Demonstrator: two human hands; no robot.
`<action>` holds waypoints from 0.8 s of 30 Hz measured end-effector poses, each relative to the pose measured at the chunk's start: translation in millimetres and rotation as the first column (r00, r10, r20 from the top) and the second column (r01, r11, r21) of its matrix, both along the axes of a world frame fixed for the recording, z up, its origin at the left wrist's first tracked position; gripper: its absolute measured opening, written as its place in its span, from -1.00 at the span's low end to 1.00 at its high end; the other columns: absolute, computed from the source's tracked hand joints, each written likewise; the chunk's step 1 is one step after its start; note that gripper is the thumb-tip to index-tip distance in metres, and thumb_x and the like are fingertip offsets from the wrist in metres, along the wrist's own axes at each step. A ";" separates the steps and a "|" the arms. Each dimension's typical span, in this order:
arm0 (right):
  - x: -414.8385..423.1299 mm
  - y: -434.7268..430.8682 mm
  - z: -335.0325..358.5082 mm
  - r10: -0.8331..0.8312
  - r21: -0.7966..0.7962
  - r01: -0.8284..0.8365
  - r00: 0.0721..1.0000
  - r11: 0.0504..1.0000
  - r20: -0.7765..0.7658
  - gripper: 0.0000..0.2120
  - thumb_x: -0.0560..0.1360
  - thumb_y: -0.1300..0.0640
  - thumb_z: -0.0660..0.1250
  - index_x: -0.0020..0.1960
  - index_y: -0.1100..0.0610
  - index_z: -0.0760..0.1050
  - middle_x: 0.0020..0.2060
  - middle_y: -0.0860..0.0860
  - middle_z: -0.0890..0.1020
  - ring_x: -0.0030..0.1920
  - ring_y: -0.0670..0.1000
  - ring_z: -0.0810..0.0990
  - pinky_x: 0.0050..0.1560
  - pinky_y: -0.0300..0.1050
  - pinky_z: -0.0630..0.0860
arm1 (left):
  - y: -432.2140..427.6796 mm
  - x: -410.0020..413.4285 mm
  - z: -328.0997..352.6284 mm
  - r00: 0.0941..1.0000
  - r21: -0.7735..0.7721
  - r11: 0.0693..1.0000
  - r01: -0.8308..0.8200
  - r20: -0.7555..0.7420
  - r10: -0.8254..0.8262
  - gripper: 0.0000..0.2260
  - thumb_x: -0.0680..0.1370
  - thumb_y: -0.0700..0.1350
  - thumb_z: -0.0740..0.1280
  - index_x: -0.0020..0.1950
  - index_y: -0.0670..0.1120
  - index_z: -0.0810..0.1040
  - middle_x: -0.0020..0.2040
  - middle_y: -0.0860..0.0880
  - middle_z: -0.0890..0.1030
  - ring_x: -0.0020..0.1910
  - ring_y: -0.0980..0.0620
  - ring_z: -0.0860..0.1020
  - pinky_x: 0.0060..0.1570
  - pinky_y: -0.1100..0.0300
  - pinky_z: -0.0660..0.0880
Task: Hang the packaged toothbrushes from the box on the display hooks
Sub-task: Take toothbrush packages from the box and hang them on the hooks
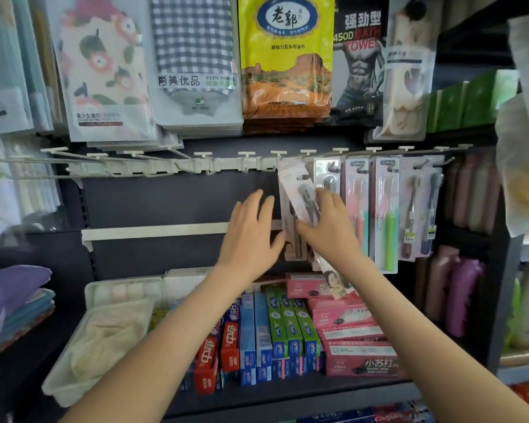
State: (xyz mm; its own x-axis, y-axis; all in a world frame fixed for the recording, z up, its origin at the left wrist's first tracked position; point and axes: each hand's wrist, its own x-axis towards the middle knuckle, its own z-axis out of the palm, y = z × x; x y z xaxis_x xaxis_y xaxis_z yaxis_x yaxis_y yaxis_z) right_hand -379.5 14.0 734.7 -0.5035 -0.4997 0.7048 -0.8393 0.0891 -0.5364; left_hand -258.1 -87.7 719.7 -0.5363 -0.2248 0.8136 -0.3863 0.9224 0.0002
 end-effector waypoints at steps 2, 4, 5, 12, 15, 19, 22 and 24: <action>-3.9 -3.8 0.3 -0.047 0.059 0.050 0.997 0.997 -0.055 -0.35 0.51 0.12 0.34 0.50 0.20 0.13 0.42 0.09 0.26 0.39 0.08 0.29 0.24 -0.20 0.30 | -13.9 0.0 12.8 0.994 -0.051 0.993 -0.103 -0.048 0.100 -0.39 0.52 -0.07 0.38 0.48 -0.27 0.27 0.47 -0.32 0.26 0.46 -0.29 0.24 0.44 -0.17 0.11; -6.9 -8.4 2.6 -0.106 0.056 0.109 0.993 0.992 -0.055 -0.33 0.53 0.09 0.32 0.52 0.20 0.09 0.48 0.12 0.18 0.42 0.11 0.27 0.30 -0.08 0.34 | -22.5 0.7 24.9 0.981 -0.063 0.981 -0.185 -0.069 0.181 -0.37 0.50 -0.06 0.38 0.50 -0.23 0.25 0.48 -0.32 0.21 0.48 -0.30 0.18 0.43 -0.24 0.09; -8.3 -10.9 4.2 -0.133 0.047 0.136 0.989 0.990 -0.057 -0.32 0.54 0.08 0.31 0.53 0.22 0.07 0.49 0.13 0.17 0.43 0.13 0.28 0.30 -0.04 0.36 | -25.4 1.2 29.7 0.975 -0.059 0.976 -0.212 -0.074 0.208 -0.36 0.51 -0.05 0.37 0.51 -0.21 0.23 0.50 -0.31 0.18 0.50 -0.29 0.14 0.43 -0.25 0.06; -13.8 -24.0 8.2 -0.179 0.041 0.185 0.977 0.982 -0.112 -0.32 0.55 0.09 0.28 0.53 0.21 0.03 0.46 0.13 0.21 0.39 0.13 0.31 0.22 -0.08 0.40 | -40.5 -1.5 34.5 0.959 -0.001 0.960 -0.281 -0.048 0.281 -0.33 0.57 0.00 0.27 0.59 -0.08 0.02 0.57 -0.23 -0.04 0.55 -0.21 -0.09 0.47 -0.20 -0.15; -14.5 -23.8 1.6 -0.184 0.052 0.193 0.973 0.980 -0.136 -0.31 0.55 0.08 0.27 0.55 0.18 0.00 0.45 0.12 0.21 0.36 0.13 0.33 0.16 -0.02 0.45 | -44.7 -2.0 34.7 0.957 -0.002 0.958 -0.286 -0.051 0.285 -0.33 0.58 -0.01 0.27 0.59 -0.08 0.02 0.57 -0.24 -0.05 0.55 -0.22 -0.10 0.47 -0.20 -0.14; -11.0 -32.2 -1.7 -0.194 0.058 0.206 0.968 0.977 -0.159 -0.32 0.54 0.12 0.28 0.54 0.20 0.01 0.40 0.13 0.25 0.32 0.14 0.37 0.13 0.02 0.51 | -41.6 -8.3 32.1 0.967 0.049 0.967 -0.249 -0.036 0.251 -0.31 0.58 -0.01 0.26 0.59 -0.08 -0.03 0.57 -0.22 -0.07 0.56 -0.19 -0.10 0.48 -0.17 -0.13; -6.2 -40.7 4.0 -0.248 0.033 0.257 0.956 0.966 -0.158 -0.33 0.55 0.13 0.27 0.52 0.25 0.02 0.38 0.16 0.28 0.31 0.15 0.37 0.09 -0.03 0.48 | -34.1 -19.2 28.6 0.981 0.060 0.979 -0.196 0.008 0.196 -0.30 0.59 -0.01 0.25 0.59 -0.07 -0.09 0.58 -0.20 -0.11 0.56 -0.16 -0.11 0.48 -0.16 -0.12; -4.0 -43.6 7.3 -0.267 0.035 0.276 0.950 0.961 -0.162 -0.34 0.54 0.13 0.27 0.51 0.25 0.03 0.35 0.16 0.30 0.29 0.14 0.37 0.05 -0.05 0.47 | -30.9 -24.4 30.2 0.983 0.058 0.981 -0.184 0.008 0.184 -0.30 0.60 -0.01 0.24 0.59 -0.07 -0.11 0.58 -0.18 -0.13 0.56 -0.14 -0.13 0.49 -0.13 -0.14</action>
State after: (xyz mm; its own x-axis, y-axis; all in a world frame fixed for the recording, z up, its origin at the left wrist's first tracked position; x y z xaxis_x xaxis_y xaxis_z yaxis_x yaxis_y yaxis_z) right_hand -383.5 -29.5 742.0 -0.5128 -0.4004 0.7594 -0.8513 0.3512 -0.3897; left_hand -282.5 -118.6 749.9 -0.4833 -0.3664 0.7951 -0.5493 0.8341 0.0505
